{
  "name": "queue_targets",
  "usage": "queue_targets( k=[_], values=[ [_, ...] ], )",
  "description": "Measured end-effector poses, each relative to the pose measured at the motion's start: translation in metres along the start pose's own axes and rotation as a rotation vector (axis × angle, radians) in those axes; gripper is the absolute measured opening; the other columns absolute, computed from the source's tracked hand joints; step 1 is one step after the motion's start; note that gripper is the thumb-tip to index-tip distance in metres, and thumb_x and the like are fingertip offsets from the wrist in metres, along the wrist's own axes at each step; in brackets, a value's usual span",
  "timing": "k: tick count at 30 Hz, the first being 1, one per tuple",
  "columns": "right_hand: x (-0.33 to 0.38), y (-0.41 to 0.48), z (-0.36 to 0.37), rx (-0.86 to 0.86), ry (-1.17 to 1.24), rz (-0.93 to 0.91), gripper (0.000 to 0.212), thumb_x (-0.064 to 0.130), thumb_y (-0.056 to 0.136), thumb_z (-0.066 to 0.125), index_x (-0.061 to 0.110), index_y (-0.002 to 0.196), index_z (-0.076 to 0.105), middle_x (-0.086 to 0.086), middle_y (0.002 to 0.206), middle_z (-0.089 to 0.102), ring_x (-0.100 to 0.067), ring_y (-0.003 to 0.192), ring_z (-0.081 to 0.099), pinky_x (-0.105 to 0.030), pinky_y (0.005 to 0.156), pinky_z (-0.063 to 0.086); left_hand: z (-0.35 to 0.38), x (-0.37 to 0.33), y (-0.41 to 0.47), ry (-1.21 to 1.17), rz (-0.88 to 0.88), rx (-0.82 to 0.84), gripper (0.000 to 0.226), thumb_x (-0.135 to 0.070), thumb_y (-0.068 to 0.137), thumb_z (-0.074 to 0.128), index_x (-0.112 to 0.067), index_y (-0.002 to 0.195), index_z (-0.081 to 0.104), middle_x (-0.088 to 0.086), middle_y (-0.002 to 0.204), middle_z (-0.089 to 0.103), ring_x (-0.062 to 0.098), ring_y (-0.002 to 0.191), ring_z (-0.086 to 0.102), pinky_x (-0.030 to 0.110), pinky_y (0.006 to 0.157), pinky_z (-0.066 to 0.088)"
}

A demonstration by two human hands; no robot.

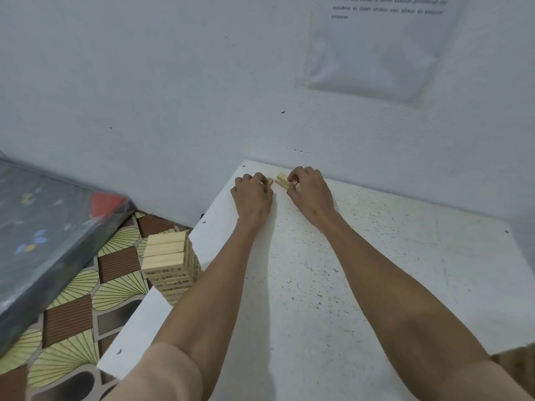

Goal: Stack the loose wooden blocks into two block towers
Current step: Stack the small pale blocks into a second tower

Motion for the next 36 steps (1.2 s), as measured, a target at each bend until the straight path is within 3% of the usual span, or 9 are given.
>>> queue_targets(
  k=[10,16,22,25,32,36],
  values=[
    [-0.006,0.001,0.017,-0.017,-0.011,0.039,0.015,0.018,0.096,0.065,0.014,0.110,0.063,-0.004,0.108,0.066,-0.025,0.103,0.054,-0.045,0.084,0.051,-0.001,0.005,-0.002,-0.081,0.002,-0.030,0.019,-0.025,0.097,0.059,-0.015,0.109,0.071,0.005,0.104,0.066,0.029,0.105,0.052,0.037,0.084,0.038],
    [-0.011,-0.017,0.005,-0.061,0.145,0.132,0.018,0.015,0.089,0.069,0.014,0.107,0.065,-0.001,0.103,0.065,-0.022,0.098,0.056,-0.035,0.077,0.048,-0.008,-0.002,-0.016,-0.202,-0.001,-0.055,0.022,-0.038,0.098,0.062,-0.018,0.098,0.071,0.000,0.096,0.064,0.024,0.096,0.054,0.042,0.085,0.046],
    [-0.010,-0.066,-0.013,-0.119,0.200,0.170,0.018,0.013,0.085,0.071,0.016,0.101,0.064,0.001,0.096,0.065,-0.021,0.089,0.061,-0.043,0.077,0.054,-0.025,-0.018,-0.057,-0.293,0.044,-0.056,0.022,-0.040,0.099,0.063,-0.019,0.095,0.070,-0.006,0.093,0.063,0.016,0.094,0.049,0.033,0.083,0.037],
    [-0.006,-0.099,-0.024,-0.143,0.231,0.187,0.017,0.011,0.085,0.071,0.016,0.100,0.065,0.002,0.096,0.065,-0.018,0.085,0.062,-0.039,0.077,0.056,-0.031,-0.021,-0.085,-0.350,0.072,-0.022,0.016,-0.034,0.095,0.066,-0.018,0.096,0.071,-0.004,0.095,0.064,0.016,0.094,0.053,0.032,0.083,0.043],
    [0.013,-0.182,-0.053,-0.182,0.317,0.171,0.018,0.005,0.081,0.075,0.017,0.092,0.067,0.003,0.087,0.067,-0.009,0.074,0.061,-0.025,0.071,0.053,-0.052,-0.025,-0.159,-0.475,0.137,0.027,0.011,-0.024,0.094,0.071,-0.013,0.096,0.073,-0.004,0.097,0.064,0.003,0.083,0.061,0.012,0.078,0.046],
    [0.033,-0.229,-0.063,-0.151,0.297,0.093,0.018,0.004,0.081,0.074,0.017,0.090,0.066,0.007,0.084,0.064,-0.012,0.076,0.060,-0.025,0.072,0.052,-0.066,-0.027,-0.192,-0.508,0.196,0.056,0.011,-0.026,0.096,0.071,-0.016,0.096,0.074,-0.006,0.099,0.065,0.003,0.088,0.063,0.013,0.080,0.046]
  ],
)
Point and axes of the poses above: each hand's wrist, its own y-axis towards the middle knuckle, its own z-axis out of the palm, x = y × z, the point moved 8 cm from there along y, towards the middle knuckle
